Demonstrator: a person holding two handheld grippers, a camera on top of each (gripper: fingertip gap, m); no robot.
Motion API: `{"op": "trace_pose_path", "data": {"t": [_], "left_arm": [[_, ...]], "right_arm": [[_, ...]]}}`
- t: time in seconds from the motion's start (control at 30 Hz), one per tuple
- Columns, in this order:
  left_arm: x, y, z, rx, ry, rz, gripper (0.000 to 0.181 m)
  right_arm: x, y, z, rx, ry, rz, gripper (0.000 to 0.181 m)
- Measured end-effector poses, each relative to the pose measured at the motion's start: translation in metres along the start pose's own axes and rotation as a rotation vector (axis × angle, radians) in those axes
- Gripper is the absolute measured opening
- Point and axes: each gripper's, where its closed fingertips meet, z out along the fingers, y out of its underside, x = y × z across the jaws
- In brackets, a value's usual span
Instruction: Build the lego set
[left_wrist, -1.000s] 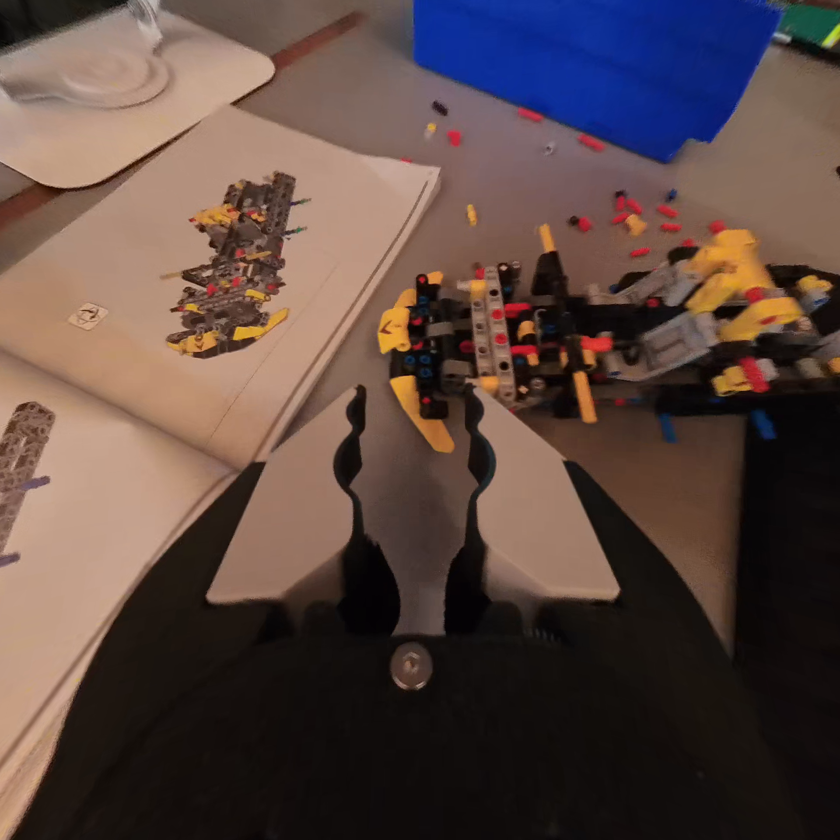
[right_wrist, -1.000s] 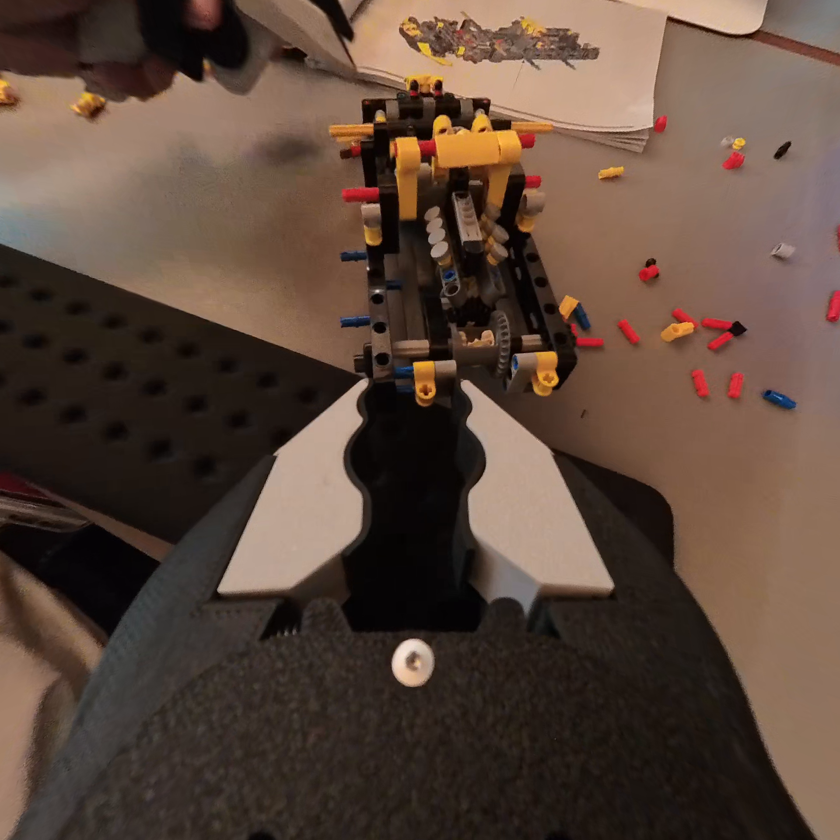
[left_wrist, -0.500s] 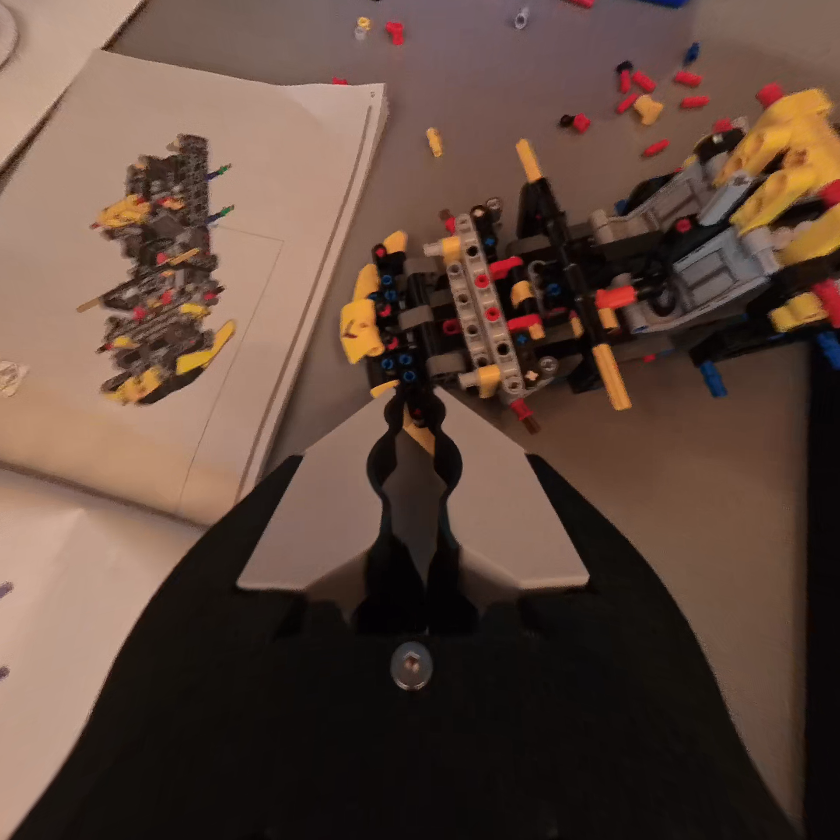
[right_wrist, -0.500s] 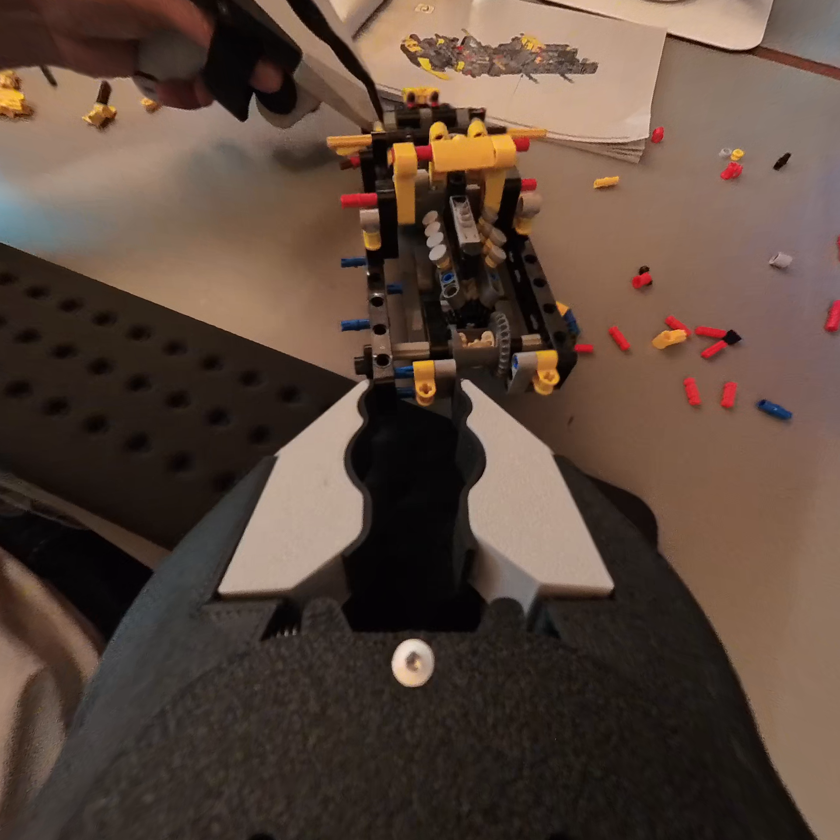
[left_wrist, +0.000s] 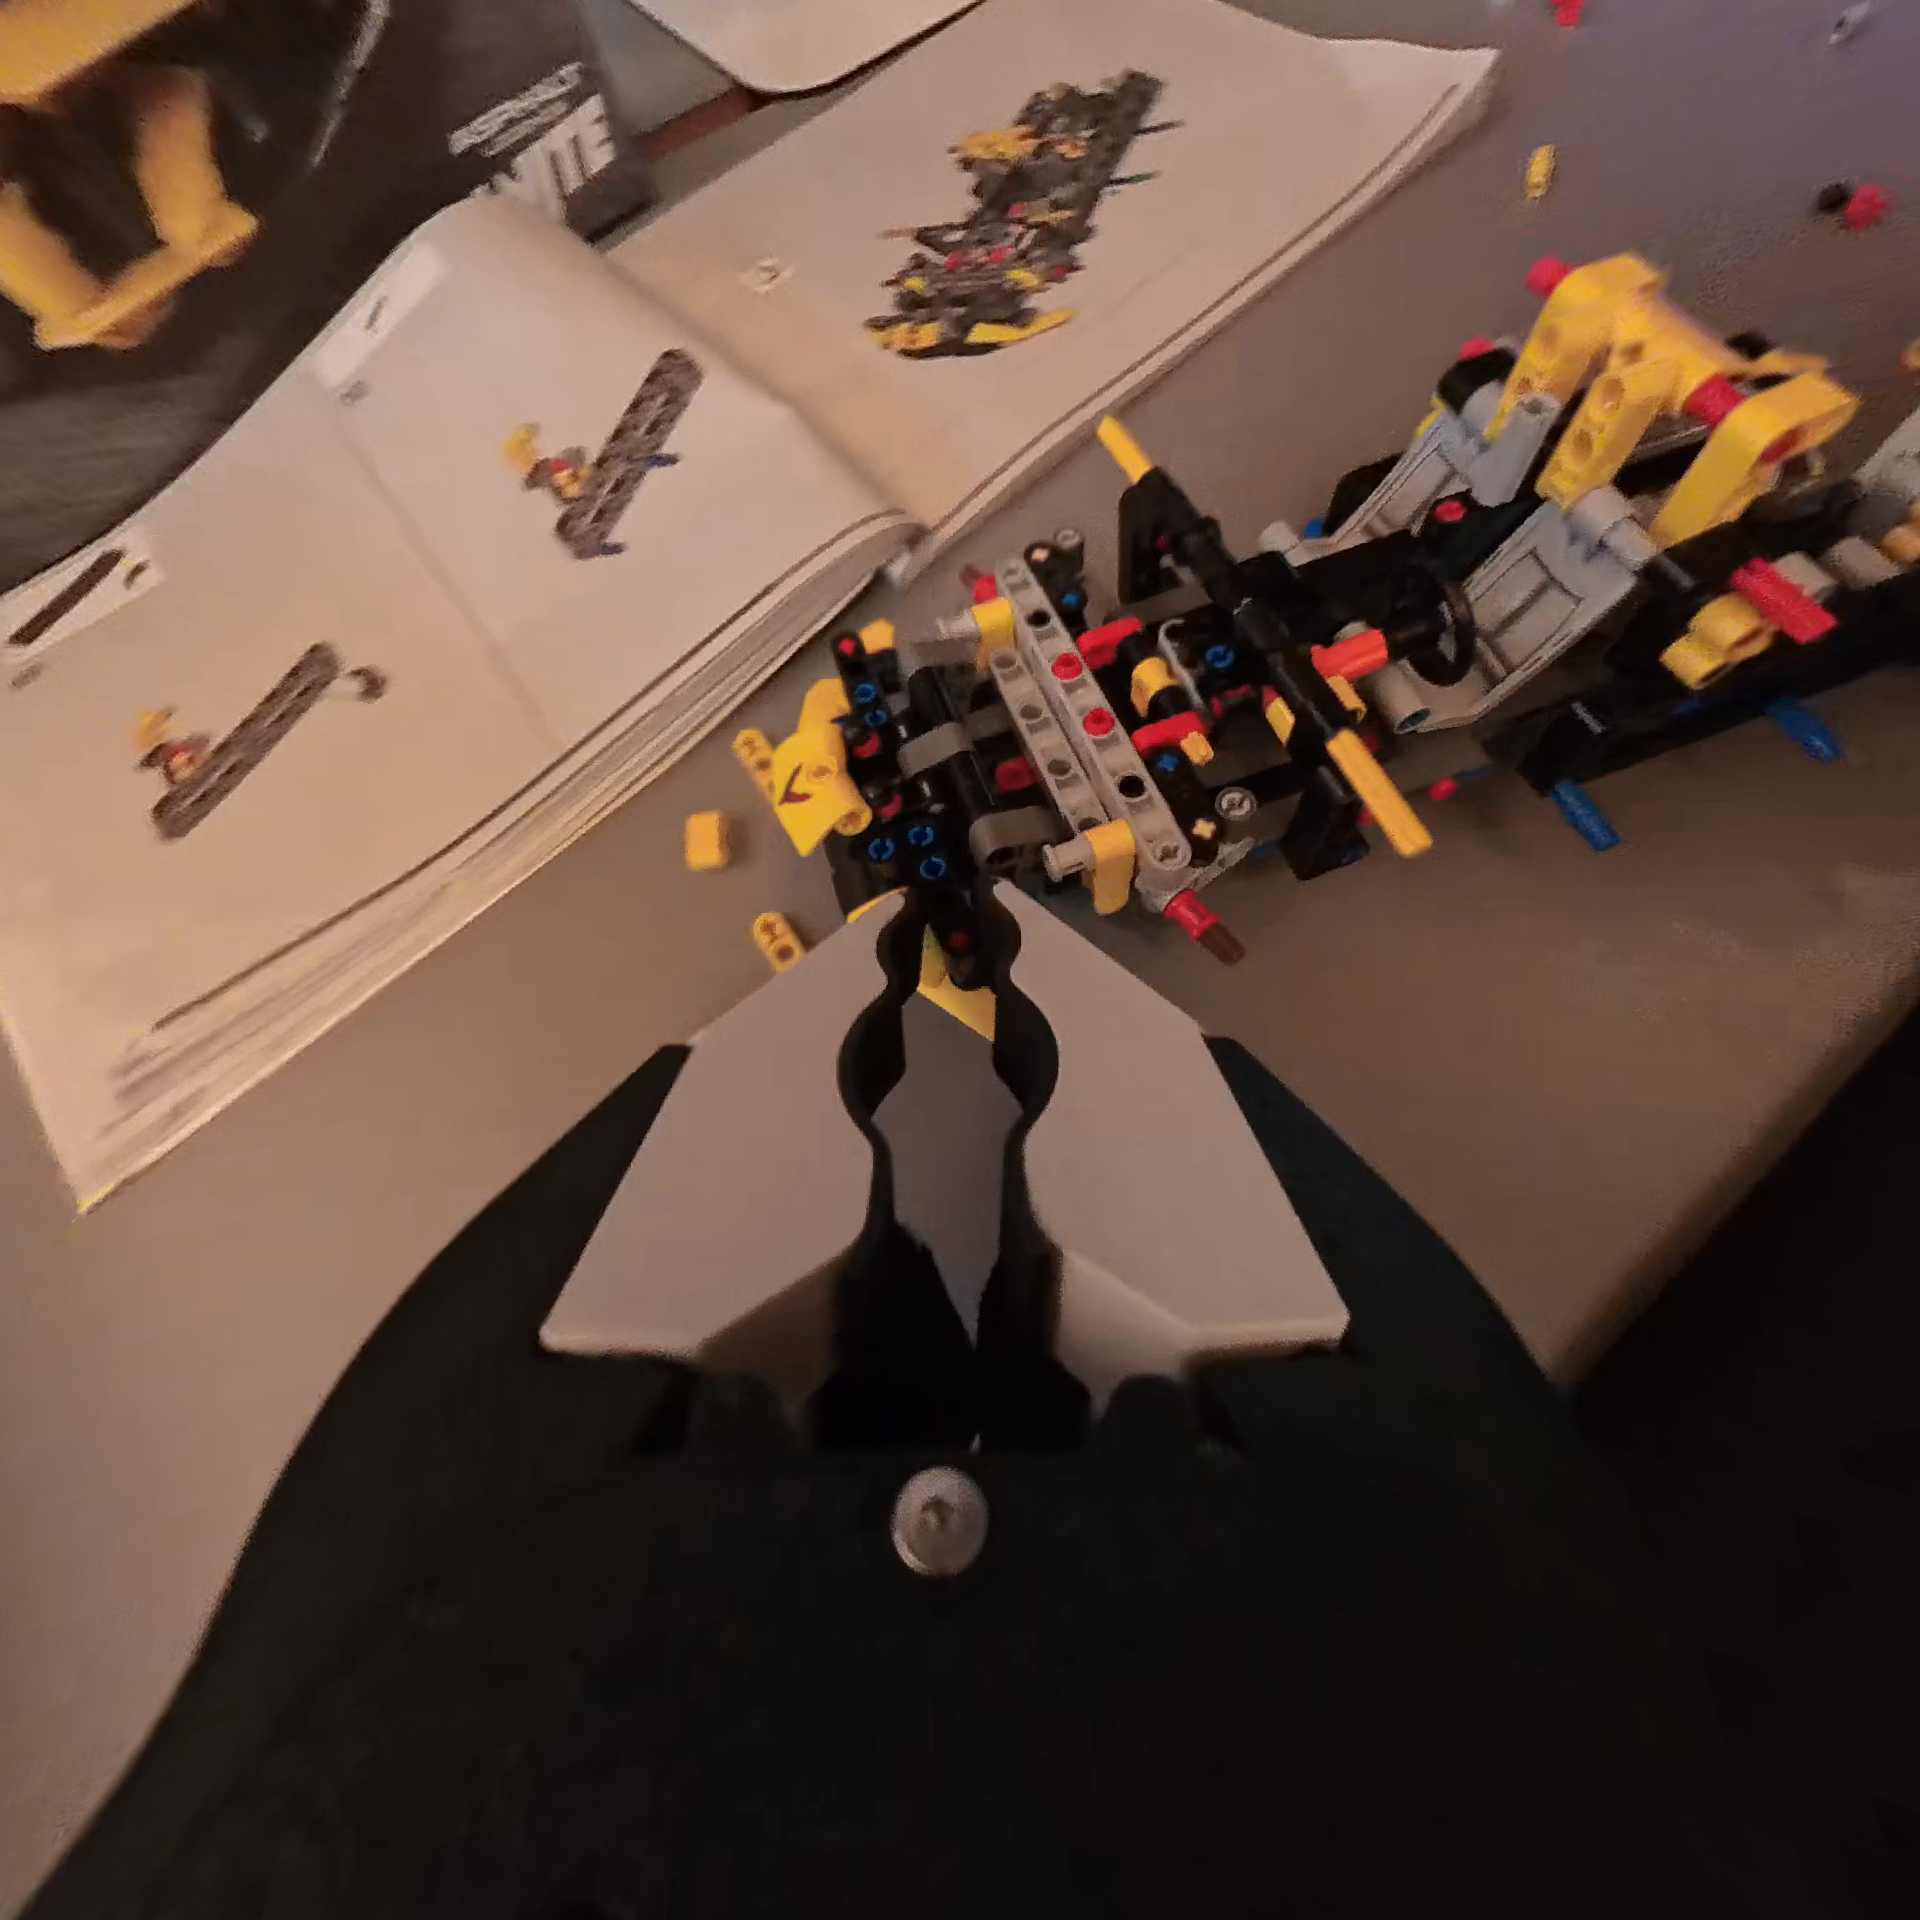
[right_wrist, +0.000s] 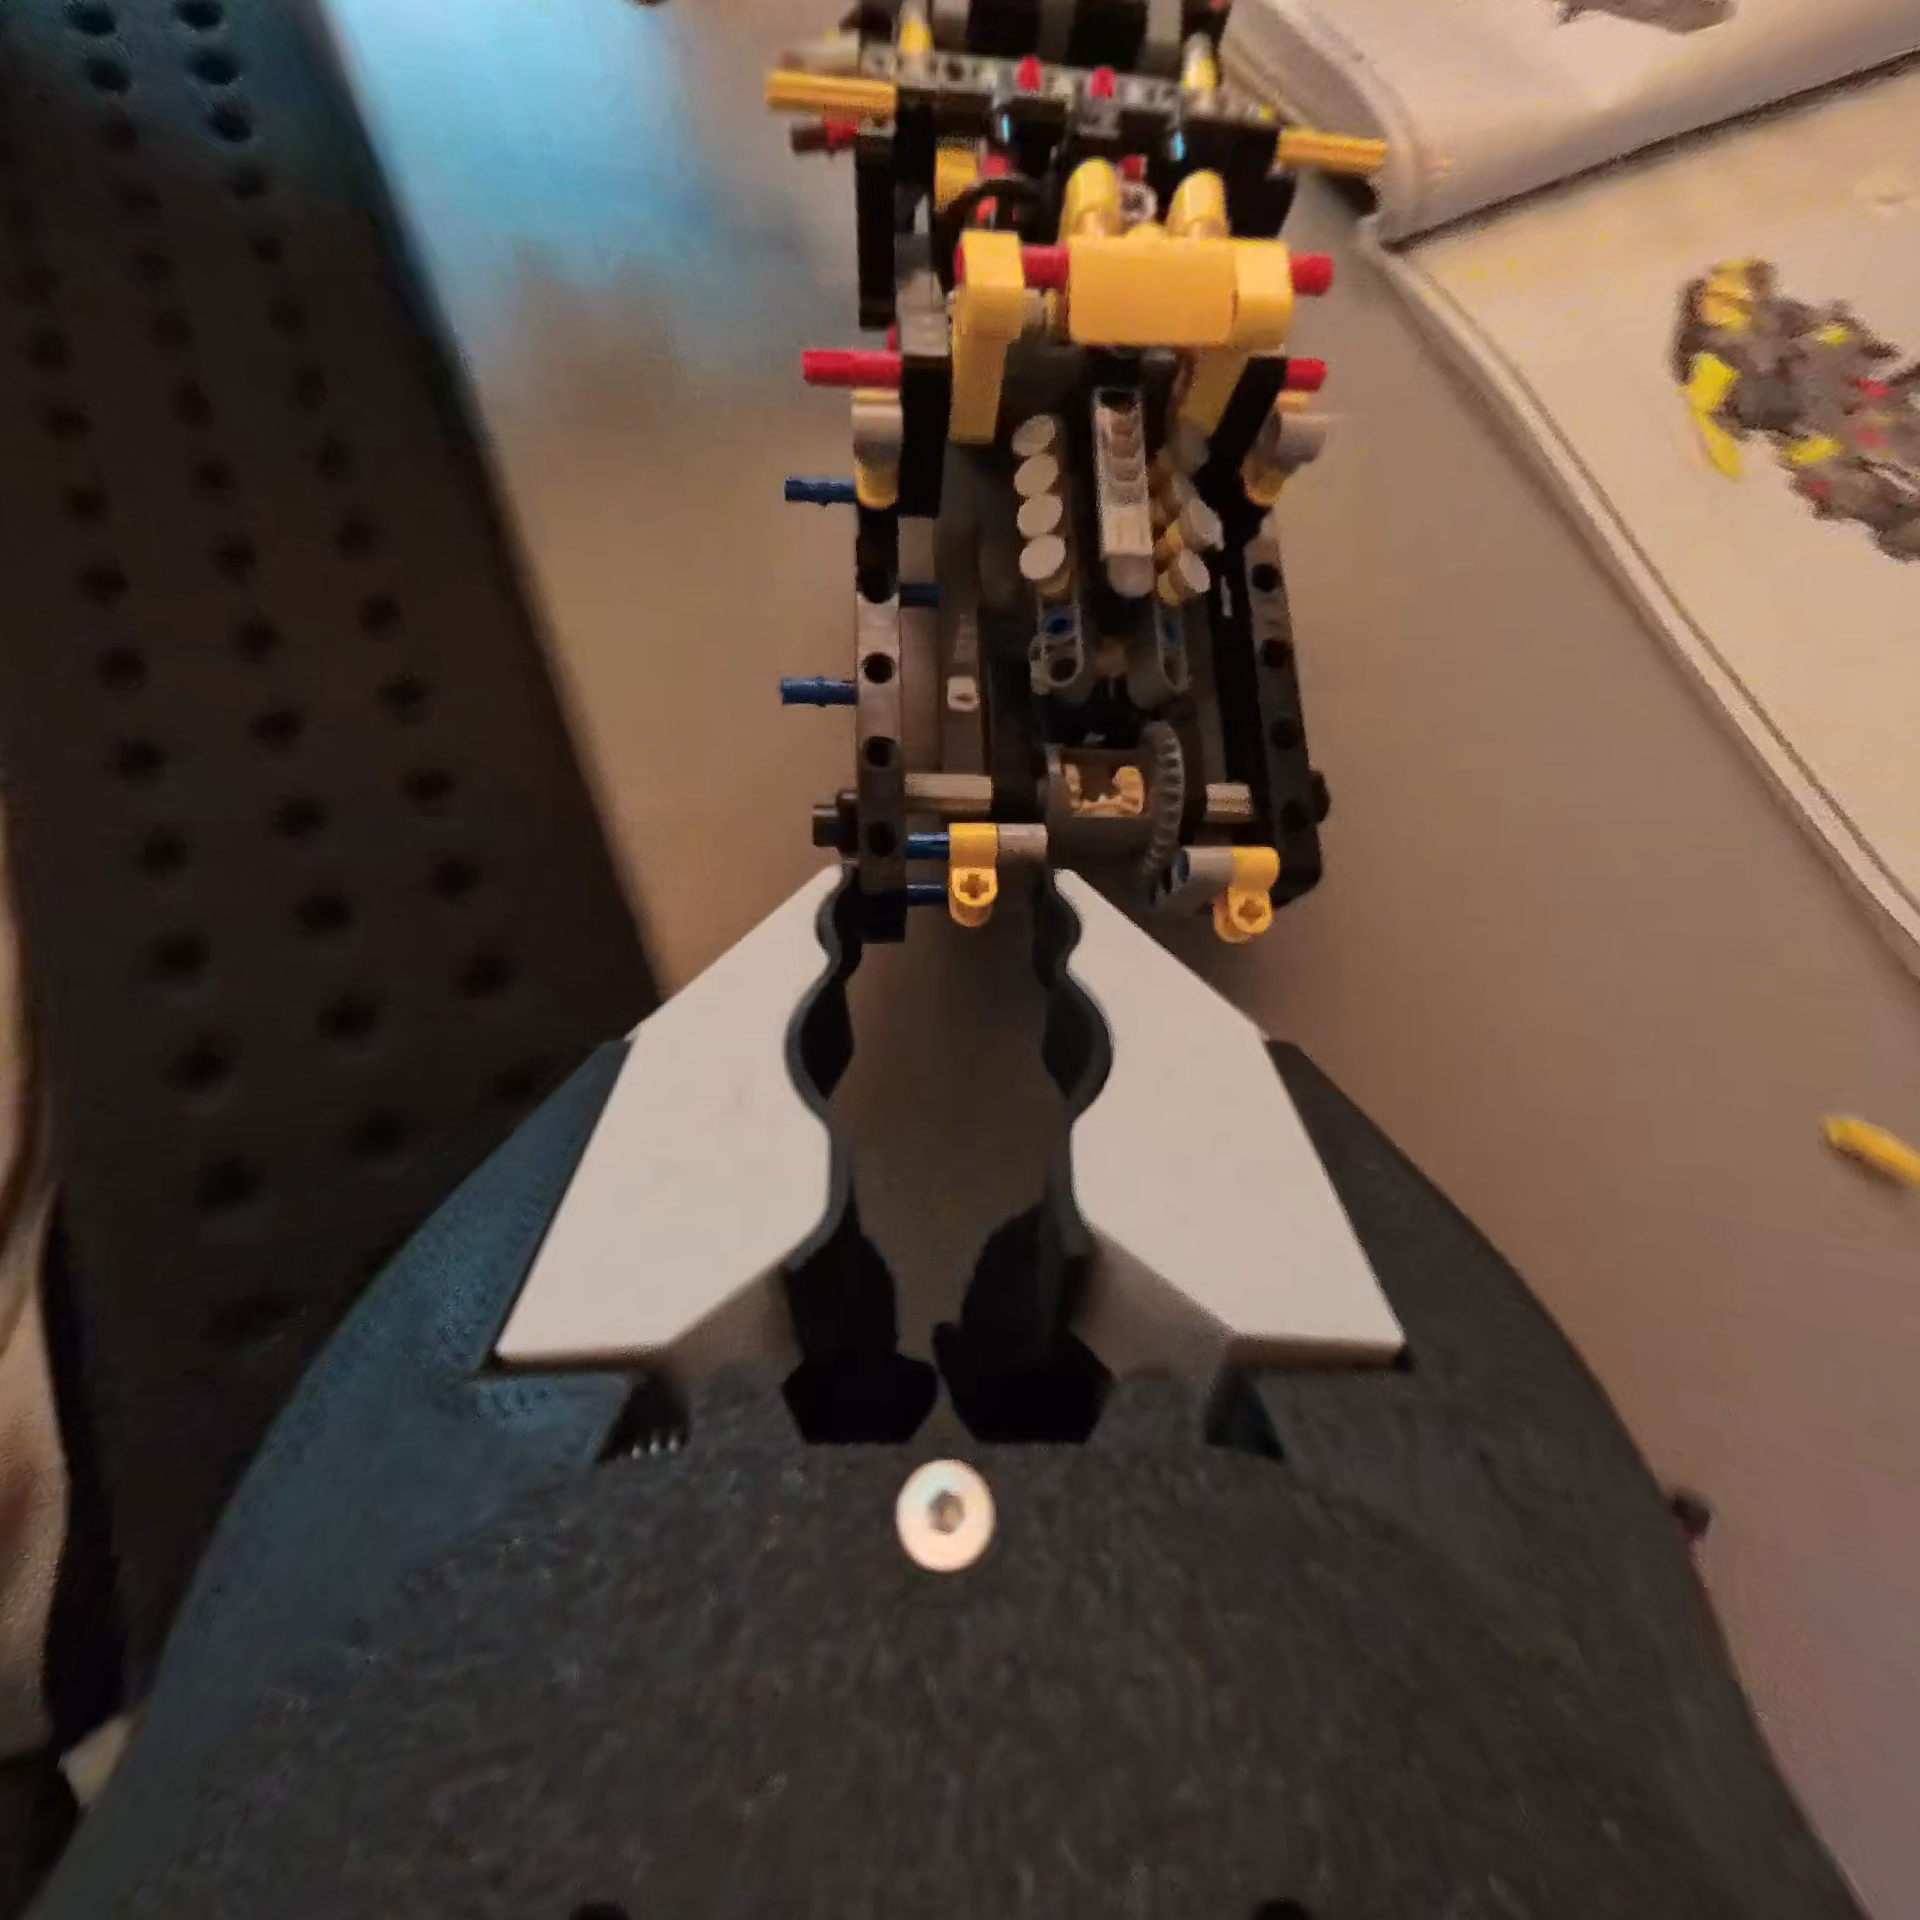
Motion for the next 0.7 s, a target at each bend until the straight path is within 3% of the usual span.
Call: {"op": "trace_pose_path", "data": {"t": [0.2, 0.37, 0.47, 0.57, 0.7], "left_arm": [[-0.001, 0.017, -0.008, -0.029, -0.054, -0.007, 0.010], [0.005, 0.029, -0.002, -0.053, -0.077, 0.031, 0.011], [0.004, 0.027, -0.001, -0.037, -0.083, 0.030, 0.012], [-0.005, 0.013, -0.013, 0.074, -0.130, -0.020, 0.021], [-0.014, -0.019, -0.055, 0.366, -0.152, -0.146, 0.026]], "right_arm": [[0.019, 0.003, 0.018, -0.088, -0.107, -0.069, 0.032], [0.027, 0.009, 0.019, -0.181, -0.059, -0.157, 0.032], [0.031, 0.008, 0.017, -0.192, -0.026, -0.100, 0.032], [0.034, -0.012, -0.004, -0.081, 0.068, 0.002, 0.036], [0.027, -0.059, -0.048, 0.337, 0.192, 0.239, 0.038]]}}
